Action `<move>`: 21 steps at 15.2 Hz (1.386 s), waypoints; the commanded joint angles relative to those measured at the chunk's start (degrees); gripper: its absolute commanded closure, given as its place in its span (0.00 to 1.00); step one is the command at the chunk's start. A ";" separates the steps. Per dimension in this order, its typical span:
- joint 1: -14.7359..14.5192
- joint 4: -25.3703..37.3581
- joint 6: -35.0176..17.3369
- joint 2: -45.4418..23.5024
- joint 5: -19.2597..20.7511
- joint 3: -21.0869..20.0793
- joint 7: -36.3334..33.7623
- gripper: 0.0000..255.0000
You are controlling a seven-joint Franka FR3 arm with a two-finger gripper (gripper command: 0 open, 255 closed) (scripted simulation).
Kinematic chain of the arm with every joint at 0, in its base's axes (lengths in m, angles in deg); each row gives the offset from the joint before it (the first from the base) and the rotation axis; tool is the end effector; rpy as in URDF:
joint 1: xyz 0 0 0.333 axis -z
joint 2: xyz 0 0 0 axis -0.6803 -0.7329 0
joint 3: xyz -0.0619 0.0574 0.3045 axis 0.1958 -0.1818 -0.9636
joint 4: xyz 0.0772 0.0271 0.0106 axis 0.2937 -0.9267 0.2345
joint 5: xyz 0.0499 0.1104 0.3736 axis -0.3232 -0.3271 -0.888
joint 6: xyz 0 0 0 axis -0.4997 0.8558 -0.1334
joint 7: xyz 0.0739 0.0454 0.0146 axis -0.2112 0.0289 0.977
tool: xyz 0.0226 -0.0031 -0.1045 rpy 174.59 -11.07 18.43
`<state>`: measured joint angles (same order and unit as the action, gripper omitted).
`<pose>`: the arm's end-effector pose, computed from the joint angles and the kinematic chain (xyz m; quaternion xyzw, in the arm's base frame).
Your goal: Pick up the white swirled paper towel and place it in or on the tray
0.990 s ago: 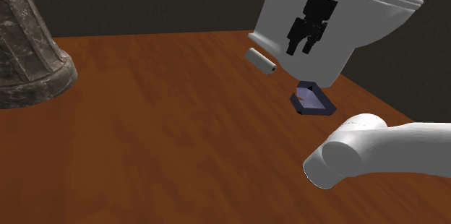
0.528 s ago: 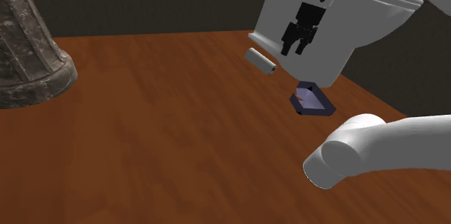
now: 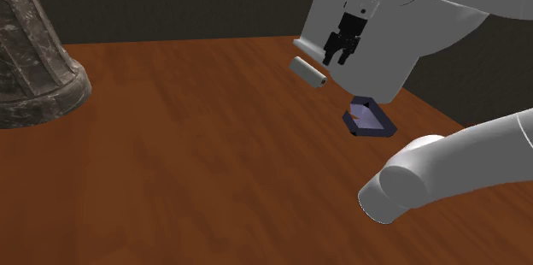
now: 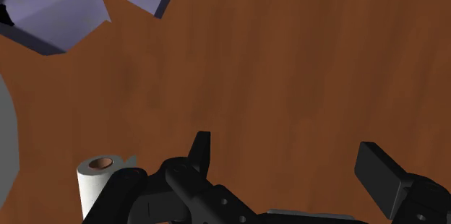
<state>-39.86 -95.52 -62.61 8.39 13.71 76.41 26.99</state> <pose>0.3978 -0.1418 0.5277 -0.9972 0.0226 0.0305 0.0637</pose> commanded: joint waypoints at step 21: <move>8.93 36.74 -7.41 -49.37 -20.10 8.60 25.37 0.00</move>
<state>-31.79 -61.38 -70.55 -38.68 -5.37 85.23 51.72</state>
